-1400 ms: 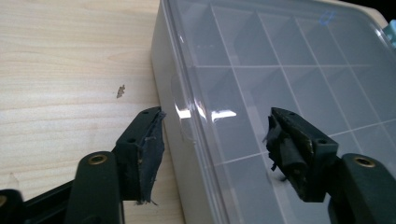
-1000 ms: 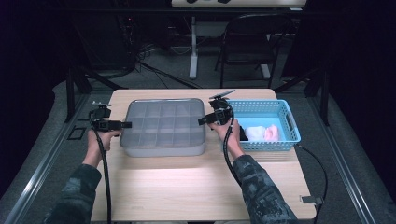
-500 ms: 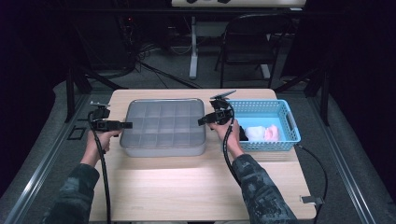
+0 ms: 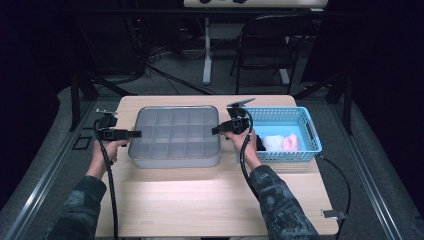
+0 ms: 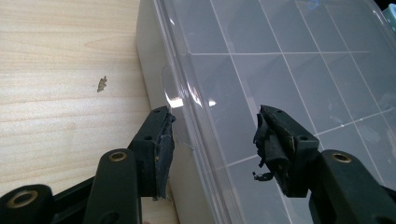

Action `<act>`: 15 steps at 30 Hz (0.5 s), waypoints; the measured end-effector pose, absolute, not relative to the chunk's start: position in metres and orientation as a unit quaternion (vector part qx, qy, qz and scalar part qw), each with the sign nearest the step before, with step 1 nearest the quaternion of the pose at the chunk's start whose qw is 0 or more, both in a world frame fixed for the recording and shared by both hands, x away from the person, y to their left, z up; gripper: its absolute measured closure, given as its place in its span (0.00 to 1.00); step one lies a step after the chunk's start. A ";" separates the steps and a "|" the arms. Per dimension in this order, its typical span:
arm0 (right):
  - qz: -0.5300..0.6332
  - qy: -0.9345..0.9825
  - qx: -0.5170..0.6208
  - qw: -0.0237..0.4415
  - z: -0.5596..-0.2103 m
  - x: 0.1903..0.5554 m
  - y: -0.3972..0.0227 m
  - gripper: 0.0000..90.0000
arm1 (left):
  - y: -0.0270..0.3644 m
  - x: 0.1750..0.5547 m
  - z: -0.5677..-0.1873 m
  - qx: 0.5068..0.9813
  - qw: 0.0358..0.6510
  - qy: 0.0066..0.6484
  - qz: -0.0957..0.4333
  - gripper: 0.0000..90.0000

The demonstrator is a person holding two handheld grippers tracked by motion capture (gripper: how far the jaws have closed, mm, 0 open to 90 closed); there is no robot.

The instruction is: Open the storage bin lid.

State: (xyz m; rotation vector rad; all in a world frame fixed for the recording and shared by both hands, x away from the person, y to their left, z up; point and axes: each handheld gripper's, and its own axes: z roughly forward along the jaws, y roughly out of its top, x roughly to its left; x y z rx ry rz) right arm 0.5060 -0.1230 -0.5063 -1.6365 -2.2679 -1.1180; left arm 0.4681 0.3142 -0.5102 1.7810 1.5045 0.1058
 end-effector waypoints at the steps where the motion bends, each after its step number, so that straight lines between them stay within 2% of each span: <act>1: -0.372 -0.752 -0.541 0.064 -0.507 0.506 -0.123 0.58 | 0.314 0.468 -0.510 0.703 0.392 0.592 0.042 0.52; 15: -0.384 -0.740 -0.547 0.073 -0.508 0.504 -0.128 0.62 | 0.314 0.465 -0.510 0.691 0.396 0.603 0.047 0.54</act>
